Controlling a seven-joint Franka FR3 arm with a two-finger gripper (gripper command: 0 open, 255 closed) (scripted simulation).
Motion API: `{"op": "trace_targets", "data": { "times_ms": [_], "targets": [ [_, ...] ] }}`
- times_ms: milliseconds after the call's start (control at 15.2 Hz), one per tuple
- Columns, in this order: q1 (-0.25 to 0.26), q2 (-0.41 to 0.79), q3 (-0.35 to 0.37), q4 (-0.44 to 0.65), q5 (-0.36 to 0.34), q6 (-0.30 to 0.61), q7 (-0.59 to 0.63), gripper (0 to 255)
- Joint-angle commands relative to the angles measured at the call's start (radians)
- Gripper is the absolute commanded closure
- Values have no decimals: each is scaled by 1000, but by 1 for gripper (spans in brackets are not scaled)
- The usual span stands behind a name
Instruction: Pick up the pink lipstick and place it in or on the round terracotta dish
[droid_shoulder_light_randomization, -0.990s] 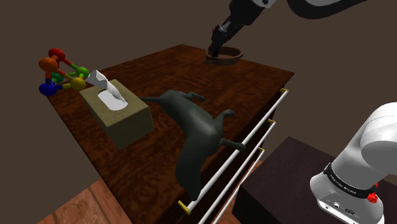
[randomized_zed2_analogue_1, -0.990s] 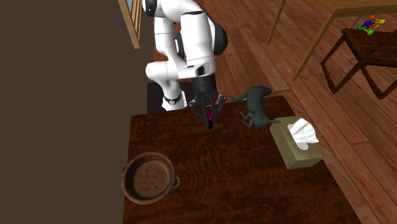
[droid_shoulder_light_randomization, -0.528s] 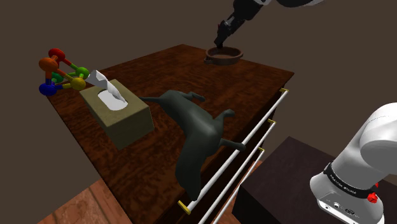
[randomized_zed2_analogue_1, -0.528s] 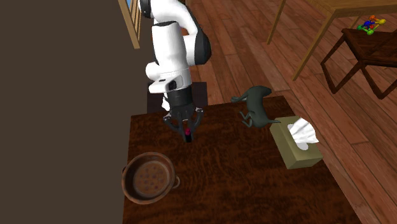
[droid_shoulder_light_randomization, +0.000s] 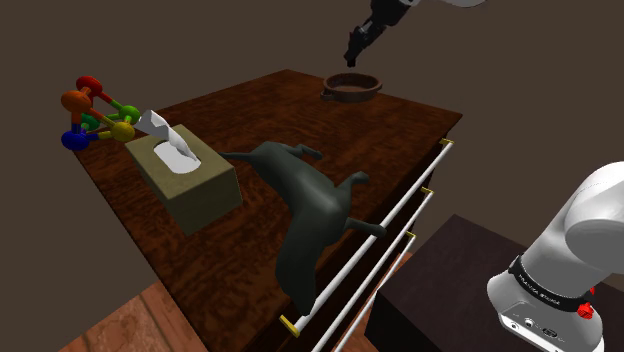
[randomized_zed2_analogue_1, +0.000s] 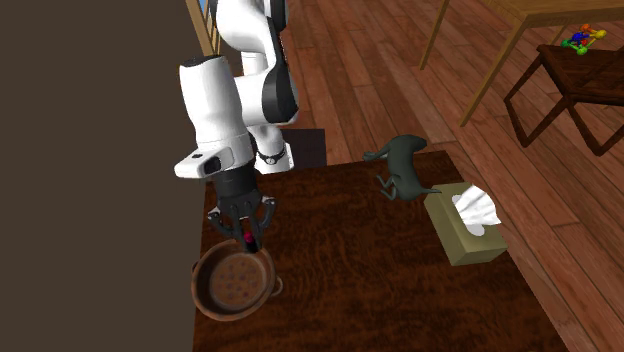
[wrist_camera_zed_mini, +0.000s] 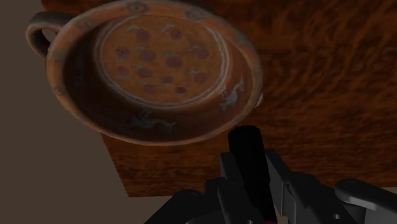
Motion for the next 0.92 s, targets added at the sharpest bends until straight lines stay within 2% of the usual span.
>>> {"op": "trace_targets", "data": {
  "times_ms": [0, 198, 858],
  "targets": [
    [-2, 49, -35, 42, 16, 0, -50, 255],
    [-7, 119, -84, 111, 46, -11, -122, 255],
    [6, 134, -88, -6, 86, 118, -169, 255]
  ]
}}
